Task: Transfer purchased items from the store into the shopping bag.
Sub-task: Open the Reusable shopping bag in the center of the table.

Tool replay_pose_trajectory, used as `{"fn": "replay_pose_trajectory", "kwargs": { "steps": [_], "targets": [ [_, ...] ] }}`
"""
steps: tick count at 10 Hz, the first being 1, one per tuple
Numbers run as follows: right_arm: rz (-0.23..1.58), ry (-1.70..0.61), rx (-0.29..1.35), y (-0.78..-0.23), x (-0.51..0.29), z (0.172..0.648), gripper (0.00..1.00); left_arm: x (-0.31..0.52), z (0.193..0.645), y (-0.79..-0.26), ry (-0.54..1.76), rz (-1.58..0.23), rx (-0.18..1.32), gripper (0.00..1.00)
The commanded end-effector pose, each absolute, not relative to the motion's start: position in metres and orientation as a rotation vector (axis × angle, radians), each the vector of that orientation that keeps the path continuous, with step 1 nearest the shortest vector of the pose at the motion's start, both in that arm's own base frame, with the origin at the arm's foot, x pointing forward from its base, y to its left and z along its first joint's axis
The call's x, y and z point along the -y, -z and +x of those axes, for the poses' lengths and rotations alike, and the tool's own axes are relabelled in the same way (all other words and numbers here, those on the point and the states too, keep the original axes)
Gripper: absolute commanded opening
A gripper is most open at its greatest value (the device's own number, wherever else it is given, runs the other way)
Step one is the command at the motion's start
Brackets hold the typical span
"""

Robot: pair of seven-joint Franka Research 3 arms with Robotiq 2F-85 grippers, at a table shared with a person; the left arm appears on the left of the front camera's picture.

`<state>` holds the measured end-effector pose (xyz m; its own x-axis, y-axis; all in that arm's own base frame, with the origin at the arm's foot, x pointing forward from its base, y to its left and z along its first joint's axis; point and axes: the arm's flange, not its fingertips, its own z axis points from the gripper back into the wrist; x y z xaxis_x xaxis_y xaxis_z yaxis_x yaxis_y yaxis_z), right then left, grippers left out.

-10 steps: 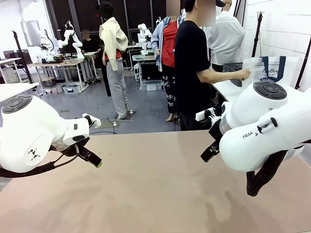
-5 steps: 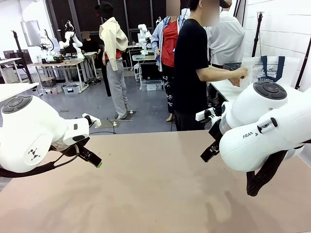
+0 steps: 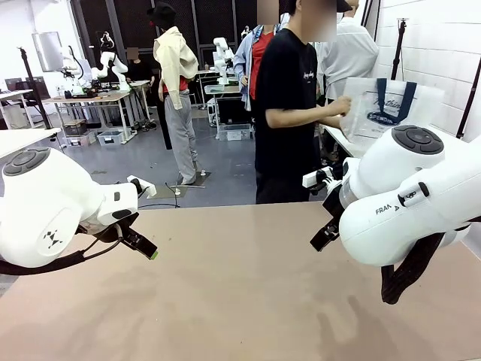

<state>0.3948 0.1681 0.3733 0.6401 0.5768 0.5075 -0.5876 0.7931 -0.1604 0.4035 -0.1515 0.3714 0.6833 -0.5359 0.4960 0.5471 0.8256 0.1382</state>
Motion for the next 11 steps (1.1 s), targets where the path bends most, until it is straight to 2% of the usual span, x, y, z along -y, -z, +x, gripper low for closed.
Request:
{"fn": "replay_pose_trajectory", "kwargs": {
  "steps": [1, 11],
  "targets": [
    [0.02, -0.664, 0.572, -0.3733, -0.168, 0.3949, 1.0, 0.1509, 0.4037, -0.3714, 0.606, -0.022, 0.549, 1.0],
    [0.02, -0.664, 0.572, -0.3733, -0.168, 0.3949, 1.0, 0.1509, 0.4037, -0.3714, 0.606, -0.022, 0.549, 1.0]
  ]
}}
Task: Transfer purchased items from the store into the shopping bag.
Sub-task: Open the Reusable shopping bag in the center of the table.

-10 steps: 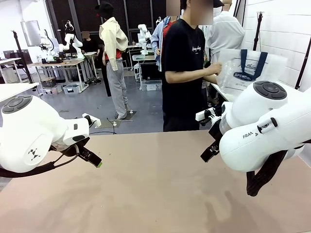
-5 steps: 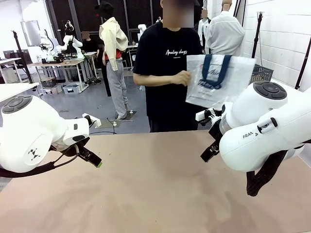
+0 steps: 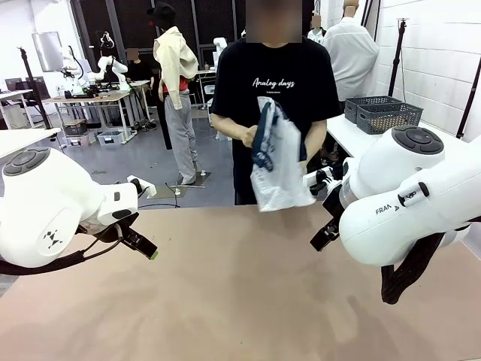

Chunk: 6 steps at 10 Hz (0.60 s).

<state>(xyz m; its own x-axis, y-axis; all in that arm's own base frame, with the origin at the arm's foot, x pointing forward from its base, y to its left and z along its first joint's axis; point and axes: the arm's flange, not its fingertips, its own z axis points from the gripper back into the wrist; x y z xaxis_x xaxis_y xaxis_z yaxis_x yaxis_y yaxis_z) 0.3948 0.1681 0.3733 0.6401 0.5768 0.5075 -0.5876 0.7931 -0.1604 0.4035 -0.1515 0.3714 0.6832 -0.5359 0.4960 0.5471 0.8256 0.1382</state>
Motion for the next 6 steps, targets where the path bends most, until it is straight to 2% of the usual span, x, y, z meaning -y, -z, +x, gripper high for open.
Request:
{"fn": "replay_pose_trajectory", "kwargs": {
  "steps": [1, 6],
  "targets": [
    [0.02, -0.664, 0.572, -0.3733, -0.168, 0.3949, 1.0, 0.1509, 0.4037, -0.3714, 0.606, -0.022, 0.549, 1.0],
    [0.02, -0.664, 0.572, -0.3733, -0.168, 0.3949, 1.0, 0.1509, 0.4037, -0.3714, 0.606, -0.022, 0.549, 1.0]
  ]
}}
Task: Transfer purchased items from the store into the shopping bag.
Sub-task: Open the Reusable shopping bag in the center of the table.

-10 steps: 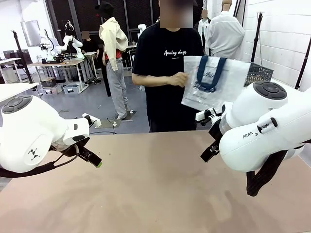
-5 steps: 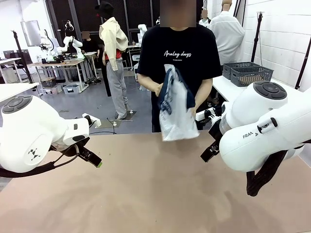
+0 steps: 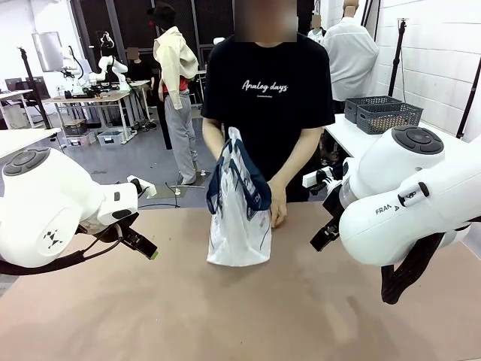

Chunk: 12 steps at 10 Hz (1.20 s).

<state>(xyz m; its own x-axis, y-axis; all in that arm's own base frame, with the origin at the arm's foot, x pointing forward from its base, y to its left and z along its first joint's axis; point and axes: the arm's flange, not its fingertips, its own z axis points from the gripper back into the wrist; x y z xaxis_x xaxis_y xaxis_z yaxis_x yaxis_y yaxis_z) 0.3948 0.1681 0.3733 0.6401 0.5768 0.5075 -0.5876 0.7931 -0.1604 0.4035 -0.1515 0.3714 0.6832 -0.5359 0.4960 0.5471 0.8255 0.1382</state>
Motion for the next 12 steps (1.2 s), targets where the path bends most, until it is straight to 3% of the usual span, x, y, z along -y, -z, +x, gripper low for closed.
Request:
{"fn": "replay_pose_trajectory", "kwargs": {
  "steps": [1, 12],
  "targets": [
    [0.02, -0.664, 0.572, -0.3733, -0.168, 0.3949, 1.0, 0.1509, 0.4037, -0.3714, 0.606, -0.022, 0.549, 1.0],
    [0.02, -0.664, 0.572, -0.3733, -0.168, 0.3949, 1.0, 0.1509, 0.4037, -0.3714, 0.606, -0.022, 0.549, 1.0]
  ]
}}
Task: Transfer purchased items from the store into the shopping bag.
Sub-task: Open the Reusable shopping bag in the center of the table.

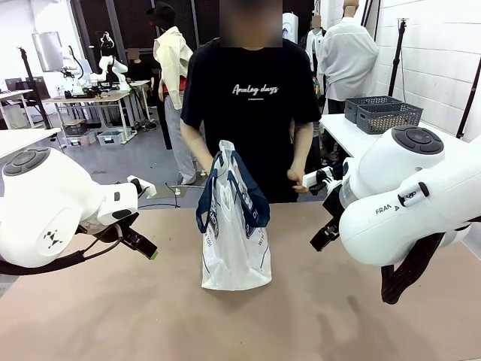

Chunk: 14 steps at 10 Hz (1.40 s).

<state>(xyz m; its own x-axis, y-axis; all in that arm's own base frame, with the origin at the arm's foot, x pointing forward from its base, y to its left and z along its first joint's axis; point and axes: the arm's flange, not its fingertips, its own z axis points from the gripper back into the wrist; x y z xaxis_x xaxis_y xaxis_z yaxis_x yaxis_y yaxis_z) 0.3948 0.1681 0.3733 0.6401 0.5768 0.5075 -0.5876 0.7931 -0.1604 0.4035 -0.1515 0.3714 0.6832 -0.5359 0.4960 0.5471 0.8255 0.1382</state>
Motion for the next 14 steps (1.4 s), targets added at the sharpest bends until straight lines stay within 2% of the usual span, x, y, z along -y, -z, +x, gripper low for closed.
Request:
{"fn": "replay_pose_trajectory", "kwargs": {
  "steps": [1, 12, 14],
  "targets": [
    [0.02, -0.664, 0.572, -0.373, -0.168, 0.395, 1.0, 0.151, 0.404, -0.371, 0.606, -0.022, 0.549, 1.0],
    [0.02, -0.664, 0.572, -0.373, -0.168, 0.395, 1.0, 0.151, 0.403, -0.371, 0.607, -0.022, 0.549, 1.0],
    [0.091, -0.673, 0.547, -0.404, -0.19, 0.409, 1.0, 0.171, 0.409, -0.414, 0.64, -0.146, 0.49, 1.0]
  ]
}}
